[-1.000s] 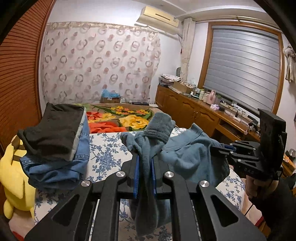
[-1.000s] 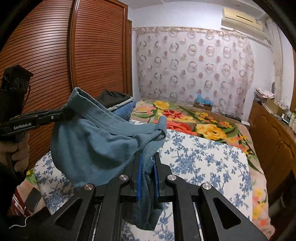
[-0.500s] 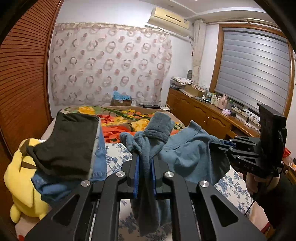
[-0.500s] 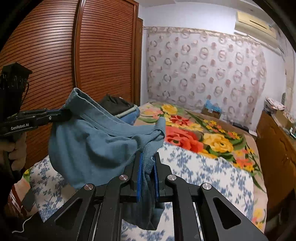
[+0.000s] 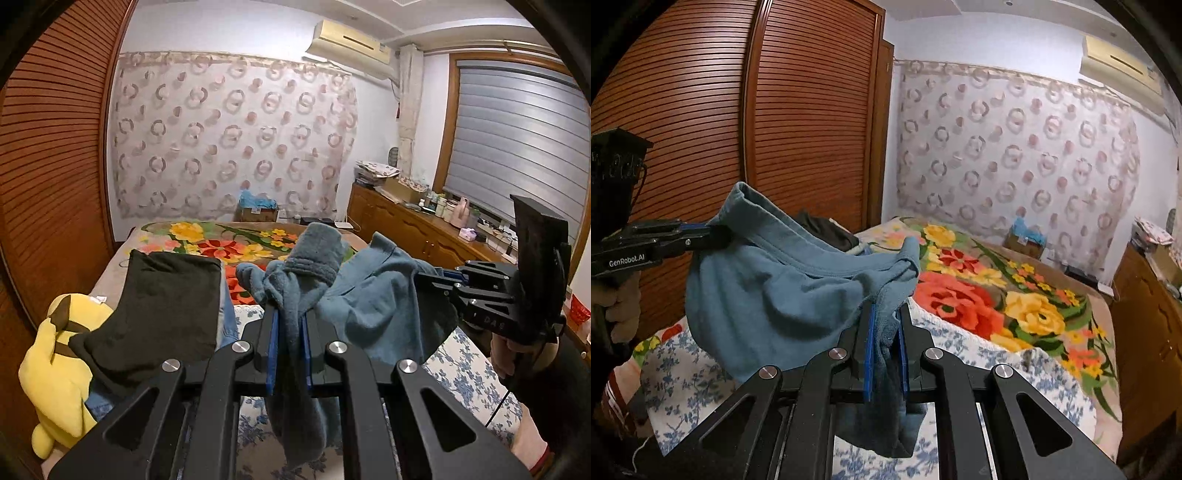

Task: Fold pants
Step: 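Lift the folded shorts with both grippers and carry them toward the clothes stack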

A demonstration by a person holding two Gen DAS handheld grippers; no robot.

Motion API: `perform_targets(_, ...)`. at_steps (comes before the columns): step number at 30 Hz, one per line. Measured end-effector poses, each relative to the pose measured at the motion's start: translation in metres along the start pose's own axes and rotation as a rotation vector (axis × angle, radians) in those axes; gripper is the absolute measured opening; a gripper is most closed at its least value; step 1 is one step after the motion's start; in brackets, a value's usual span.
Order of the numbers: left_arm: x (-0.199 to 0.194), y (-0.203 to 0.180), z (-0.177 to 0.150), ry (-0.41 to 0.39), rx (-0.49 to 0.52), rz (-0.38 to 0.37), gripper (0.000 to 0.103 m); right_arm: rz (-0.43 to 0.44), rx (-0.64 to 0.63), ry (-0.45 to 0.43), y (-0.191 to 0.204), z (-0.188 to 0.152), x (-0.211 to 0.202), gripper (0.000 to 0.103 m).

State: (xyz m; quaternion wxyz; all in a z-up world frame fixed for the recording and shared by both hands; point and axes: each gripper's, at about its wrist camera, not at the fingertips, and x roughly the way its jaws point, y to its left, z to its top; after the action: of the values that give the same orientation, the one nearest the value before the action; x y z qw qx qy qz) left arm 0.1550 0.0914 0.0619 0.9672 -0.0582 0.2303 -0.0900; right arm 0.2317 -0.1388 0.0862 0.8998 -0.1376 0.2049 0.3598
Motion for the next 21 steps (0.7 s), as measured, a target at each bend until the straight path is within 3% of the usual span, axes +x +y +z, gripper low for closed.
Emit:
perform_targets(16, 0.0, 0.05, 0.028, -0.085, -0.063, 0.092, 0.012, 0.022, -0.153, -0.06, 0.0, 0.06, 0.067, 0.011)
perform_targets(21, 0.002, 0.07, 0.02, -0.11, -0.1, 0.141, 0.012, 0.046, -0.201, -0.068, 0.002, 0.068, 0.101, 0.011)
